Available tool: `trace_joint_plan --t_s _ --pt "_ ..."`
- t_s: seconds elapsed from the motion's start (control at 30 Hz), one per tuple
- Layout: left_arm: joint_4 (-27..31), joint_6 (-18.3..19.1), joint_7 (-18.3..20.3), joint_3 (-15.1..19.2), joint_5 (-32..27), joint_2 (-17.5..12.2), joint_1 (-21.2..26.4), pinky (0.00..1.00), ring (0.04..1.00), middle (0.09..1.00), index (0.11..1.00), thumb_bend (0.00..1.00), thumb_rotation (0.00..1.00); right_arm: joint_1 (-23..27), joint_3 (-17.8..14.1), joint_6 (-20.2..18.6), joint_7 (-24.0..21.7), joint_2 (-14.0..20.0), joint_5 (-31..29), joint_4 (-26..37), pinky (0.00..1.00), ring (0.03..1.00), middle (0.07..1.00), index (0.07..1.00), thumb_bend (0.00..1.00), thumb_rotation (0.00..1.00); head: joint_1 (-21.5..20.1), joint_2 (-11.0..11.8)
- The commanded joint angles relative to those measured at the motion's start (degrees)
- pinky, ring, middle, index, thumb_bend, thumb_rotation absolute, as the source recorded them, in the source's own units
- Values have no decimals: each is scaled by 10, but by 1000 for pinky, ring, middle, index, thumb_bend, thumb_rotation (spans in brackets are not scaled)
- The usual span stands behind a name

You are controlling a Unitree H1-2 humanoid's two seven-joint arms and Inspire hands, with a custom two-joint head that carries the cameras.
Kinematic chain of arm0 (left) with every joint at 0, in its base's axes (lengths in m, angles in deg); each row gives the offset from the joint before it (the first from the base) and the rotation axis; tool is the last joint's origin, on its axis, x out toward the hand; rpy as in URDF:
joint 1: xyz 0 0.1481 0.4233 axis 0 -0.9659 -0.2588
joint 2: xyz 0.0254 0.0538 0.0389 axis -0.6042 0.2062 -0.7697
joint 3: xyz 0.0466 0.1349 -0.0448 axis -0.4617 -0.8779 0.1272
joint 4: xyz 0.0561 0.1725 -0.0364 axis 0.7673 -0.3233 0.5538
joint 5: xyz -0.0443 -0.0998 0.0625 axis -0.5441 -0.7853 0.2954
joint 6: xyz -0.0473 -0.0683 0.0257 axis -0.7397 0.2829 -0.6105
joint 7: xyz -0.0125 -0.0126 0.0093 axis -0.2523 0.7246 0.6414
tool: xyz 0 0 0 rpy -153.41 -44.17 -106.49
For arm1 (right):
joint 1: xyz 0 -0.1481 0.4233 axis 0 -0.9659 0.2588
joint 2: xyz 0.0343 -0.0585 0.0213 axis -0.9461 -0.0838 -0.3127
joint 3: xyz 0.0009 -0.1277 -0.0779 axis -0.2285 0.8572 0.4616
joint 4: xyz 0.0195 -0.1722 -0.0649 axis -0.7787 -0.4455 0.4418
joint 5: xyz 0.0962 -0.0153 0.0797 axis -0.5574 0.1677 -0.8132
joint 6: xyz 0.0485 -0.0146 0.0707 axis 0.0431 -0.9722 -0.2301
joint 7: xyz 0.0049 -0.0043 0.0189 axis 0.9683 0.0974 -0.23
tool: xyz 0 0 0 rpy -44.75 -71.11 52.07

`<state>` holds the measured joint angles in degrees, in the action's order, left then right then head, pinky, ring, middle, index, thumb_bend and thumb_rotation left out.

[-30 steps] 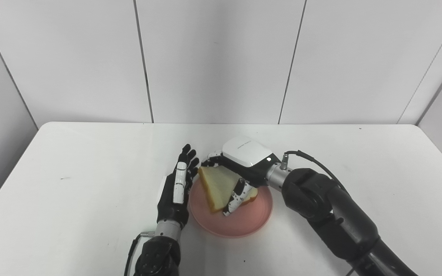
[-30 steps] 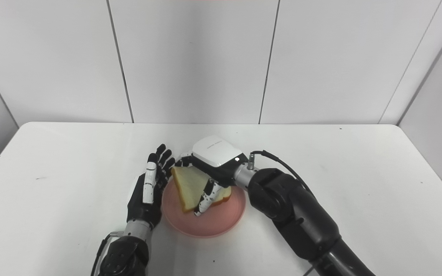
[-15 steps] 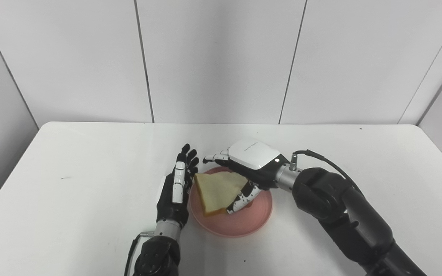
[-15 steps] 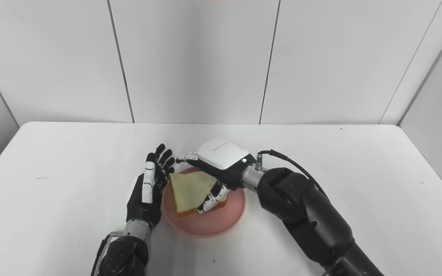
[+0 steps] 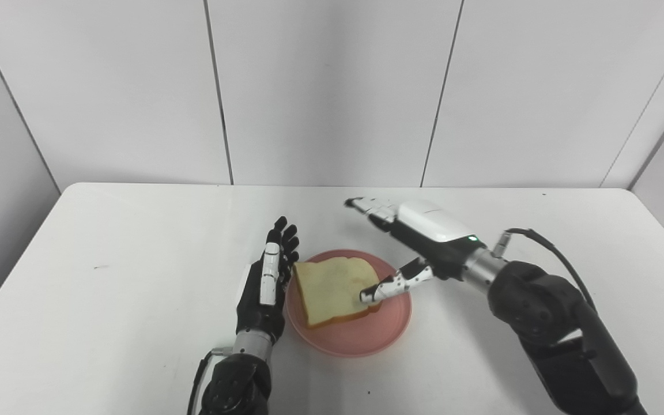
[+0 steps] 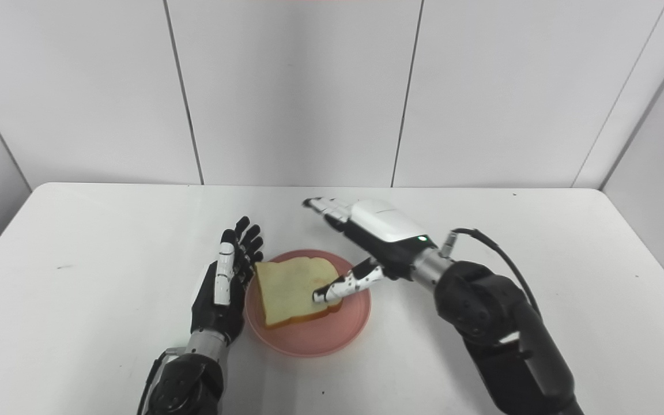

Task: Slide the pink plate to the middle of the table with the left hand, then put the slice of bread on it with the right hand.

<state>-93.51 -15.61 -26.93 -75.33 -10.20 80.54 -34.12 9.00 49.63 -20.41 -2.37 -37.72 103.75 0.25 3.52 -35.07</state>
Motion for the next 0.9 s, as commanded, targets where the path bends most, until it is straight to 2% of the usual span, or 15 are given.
trace_joint_plan --t_s 0.0,0.1,0.17,0.27,0.4,0.53,0.73,0.87 --pt "20 -6 6 -1 -3 0 12 992 978 972 957 650 1000 1 -25 15 50 -7 -26 -5 821 967 995 1000 993 625 0 0" --pt "22 -6 5 -1 -1 -2 10 994 976 969 953 650 1000 -16 -36 24 84 -15 -39 -15 807 962 999 1000 964 758 0 1" --pt "22 -8 5 -2 1 -5 9 996 977 969 954 647 1000 -27 -40 7 89 -20 -51 -11 832 983 1000 1000 874 817 0 1" --pt "26 -9 5 -3 3 -7 6 996 978 969 953 646 1000 -46 -47 -13 85 -27 -81 -4 830 989 1000 1000 804 857 -1 1" --pt "32 -11 11 -5 1 -12 1 1000 987 975 956 645 1000 -72 -56 -4 110 -49 -112 -7 934 1000 1000 1000 677 983 -4 1" --pt "40 -9 12 -7 3 -21 -5 1000 986 974 954 655 999 -94 -68 -2 143 -85 -140 -13 970 1000 1000 1000 641 999 -7 1" --pt "46 -17 6 -9 21 -34 -13 997 970 958 940 679 984 -108 -108 16 180 -158 -252 -63 1000 1000 1000 1000 684 984 -13 -2" --pt "55 -14 14 -8 17 -41 -19 1000 978 962 944 672 982 -115 -124 16 197 -190 -299 -69 1000 1000 1000 1000 675 977 -15 -4"
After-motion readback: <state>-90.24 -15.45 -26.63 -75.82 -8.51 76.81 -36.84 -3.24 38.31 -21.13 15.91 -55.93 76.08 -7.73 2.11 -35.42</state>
